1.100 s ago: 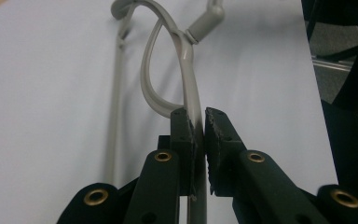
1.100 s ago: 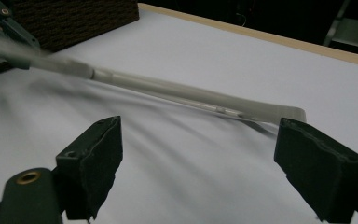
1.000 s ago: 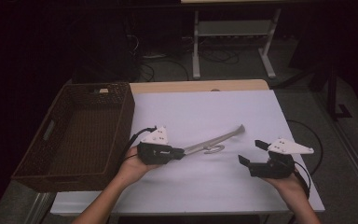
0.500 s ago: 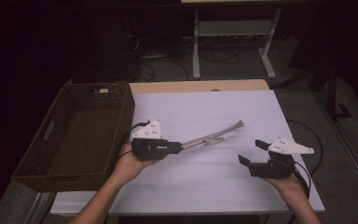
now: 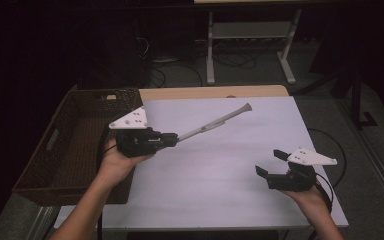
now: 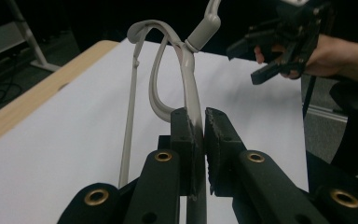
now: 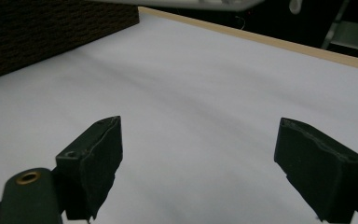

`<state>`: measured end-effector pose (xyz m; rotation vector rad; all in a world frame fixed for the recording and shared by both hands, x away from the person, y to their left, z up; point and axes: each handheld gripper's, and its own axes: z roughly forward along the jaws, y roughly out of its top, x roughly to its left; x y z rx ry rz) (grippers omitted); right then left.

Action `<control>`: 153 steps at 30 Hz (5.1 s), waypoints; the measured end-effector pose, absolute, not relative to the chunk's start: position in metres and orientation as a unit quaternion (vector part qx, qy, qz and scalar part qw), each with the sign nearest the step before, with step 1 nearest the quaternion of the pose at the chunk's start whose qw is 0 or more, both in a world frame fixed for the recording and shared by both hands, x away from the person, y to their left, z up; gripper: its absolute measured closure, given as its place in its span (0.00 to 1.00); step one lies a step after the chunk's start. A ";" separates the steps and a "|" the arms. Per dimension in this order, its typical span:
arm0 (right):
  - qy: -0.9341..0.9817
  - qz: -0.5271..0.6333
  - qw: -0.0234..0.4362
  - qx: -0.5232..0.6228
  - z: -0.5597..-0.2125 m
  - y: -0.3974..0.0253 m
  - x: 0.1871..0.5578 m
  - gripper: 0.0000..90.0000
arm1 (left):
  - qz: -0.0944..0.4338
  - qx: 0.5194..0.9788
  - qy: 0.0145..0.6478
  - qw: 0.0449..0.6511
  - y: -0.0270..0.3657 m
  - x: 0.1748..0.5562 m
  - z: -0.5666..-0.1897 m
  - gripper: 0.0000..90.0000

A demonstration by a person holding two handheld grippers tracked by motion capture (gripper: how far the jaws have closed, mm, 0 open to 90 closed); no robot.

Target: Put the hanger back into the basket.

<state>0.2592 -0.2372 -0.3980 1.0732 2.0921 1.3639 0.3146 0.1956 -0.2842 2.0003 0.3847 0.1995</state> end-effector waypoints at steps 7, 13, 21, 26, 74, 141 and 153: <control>0.750 0.491 0.213 0.388 -0.398 -0.238 0.260 0.16 | 0.098 0.820 0.182 0.534 0.242 0.313 -0.262 0.92; 0.750 0.491 0.214 0.389 -0.398 -0.238 0.260 0.16 | 0.129 0.805 0.214 0.538 0.291 0.308 -0.252 0.92; 0.751 0.489 0.214 0.390 -0.398 -0.236 0.262 0.16 | 0.166 0.785 0.258 0.537 0.354 0.298 -0.249 0.92; 0.751 0.488 0.216 0.390 -0.398 -0.237 0.262 0.16 | 0.177 0.779 0.285 0.530 0.387 0.294 -0.253 0.92; 0.744 0.489 0.223 0.397 -0.396 -0.238 0.264 0.16 | 0.171 0.782 0.386 0.458 0.440 0.311 -0.313 0.69; 0.709 0.578 0.229 0.332 -0.328 -0.190 0.292 0.00 | 0.134 0.725 0.288 0.612 0.264 0.297 -0.329 0.01; 0.714 0.574 0.227 0.329 -0.329 -0.189 0.293 0.00 | 0.132 0.725 0.287 0.612 0.265 0.296 -0.330 0.01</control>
